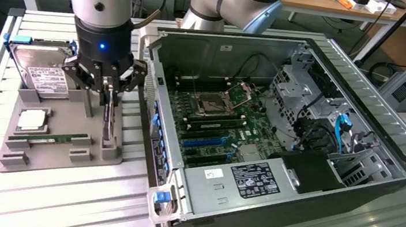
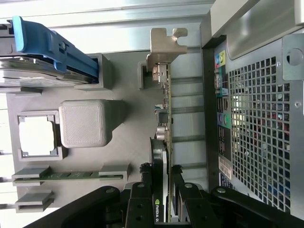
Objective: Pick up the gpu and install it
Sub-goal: 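Pick up the gpu and move the gpu toward the slot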
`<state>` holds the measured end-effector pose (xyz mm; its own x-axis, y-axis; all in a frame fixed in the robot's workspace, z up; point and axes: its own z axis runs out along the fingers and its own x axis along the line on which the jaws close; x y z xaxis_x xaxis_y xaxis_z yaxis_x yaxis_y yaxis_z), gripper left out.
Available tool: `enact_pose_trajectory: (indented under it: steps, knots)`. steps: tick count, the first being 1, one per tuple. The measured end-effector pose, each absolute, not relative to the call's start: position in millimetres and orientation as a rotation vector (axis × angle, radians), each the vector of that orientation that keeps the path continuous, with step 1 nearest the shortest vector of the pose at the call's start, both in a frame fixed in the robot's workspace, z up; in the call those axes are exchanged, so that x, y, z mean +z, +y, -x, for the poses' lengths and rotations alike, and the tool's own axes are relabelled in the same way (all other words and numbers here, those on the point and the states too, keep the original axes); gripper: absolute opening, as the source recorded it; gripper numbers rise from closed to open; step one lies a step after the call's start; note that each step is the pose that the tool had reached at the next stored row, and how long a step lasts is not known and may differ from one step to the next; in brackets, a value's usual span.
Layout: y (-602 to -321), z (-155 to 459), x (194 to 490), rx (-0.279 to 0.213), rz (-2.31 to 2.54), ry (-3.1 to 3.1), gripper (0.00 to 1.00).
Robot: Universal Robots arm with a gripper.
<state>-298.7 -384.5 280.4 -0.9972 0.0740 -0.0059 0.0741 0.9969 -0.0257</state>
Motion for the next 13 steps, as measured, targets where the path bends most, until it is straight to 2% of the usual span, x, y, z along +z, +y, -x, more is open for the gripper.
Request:
enact_pose_trajectory:
  steps: [13]
  knots:
    - [-384.5,298.7,284.9,-0.04,-0.116,3.134,0.27]
